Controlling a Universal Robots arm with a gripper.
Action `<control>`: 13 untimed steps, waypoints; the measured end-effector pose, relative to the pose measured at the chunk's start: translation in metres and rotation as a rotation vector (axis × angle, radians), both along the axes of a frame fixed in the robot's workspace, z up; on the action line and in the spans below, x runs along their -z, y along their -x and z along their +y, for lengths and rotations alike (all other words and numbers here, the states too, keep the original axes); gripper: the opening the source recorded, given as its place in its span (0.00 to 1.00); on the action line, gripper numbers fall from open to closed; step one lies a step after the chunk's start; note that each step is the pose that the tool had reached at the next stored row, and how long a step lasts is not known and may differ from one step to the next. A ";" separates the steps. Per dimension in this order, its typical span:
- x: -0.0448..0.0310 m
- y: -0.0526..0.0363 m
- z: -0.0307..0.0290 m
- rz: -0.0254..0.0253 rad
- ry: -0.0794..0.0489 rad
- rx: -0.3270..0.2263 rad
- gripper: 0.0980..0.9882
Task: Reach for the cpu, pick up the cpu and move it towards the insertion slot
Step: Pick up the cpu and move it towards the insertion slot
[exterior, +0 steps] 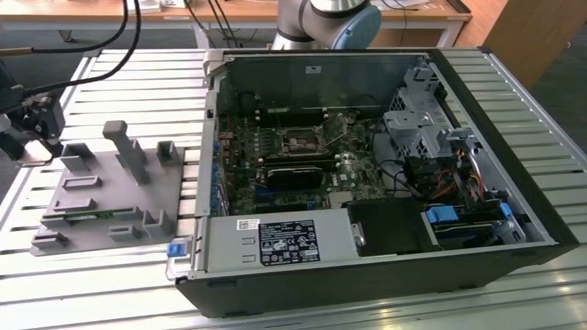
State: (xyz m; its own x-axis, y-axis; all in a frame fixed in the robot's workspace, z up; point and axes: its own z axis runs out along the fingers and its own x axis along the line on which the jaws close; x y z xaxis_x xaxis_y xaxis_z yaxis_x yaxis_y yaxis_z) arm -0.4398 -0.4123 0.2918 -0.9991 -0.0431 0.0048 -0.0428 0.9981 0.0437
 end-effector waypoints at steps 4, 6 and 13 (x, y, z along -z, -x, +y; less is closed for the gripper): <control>-0.0066 0.0000 0.0000 0.0000 0.000 0.000 0.50; -0.0101 0.0000 0.0000 0.0001 0.000 0.000 0.50; -0.0212 0.0000 0.0001 0.0000 0.000 0.000 0.50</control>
State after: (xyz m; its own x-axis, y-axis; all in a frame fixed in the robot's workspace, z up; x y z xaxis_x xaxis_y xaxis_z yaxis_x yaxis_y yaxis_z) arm -0.4398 -0.4121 0.3131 -0.9991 -0.0428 0.0048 -0.0425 0.9981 0.0437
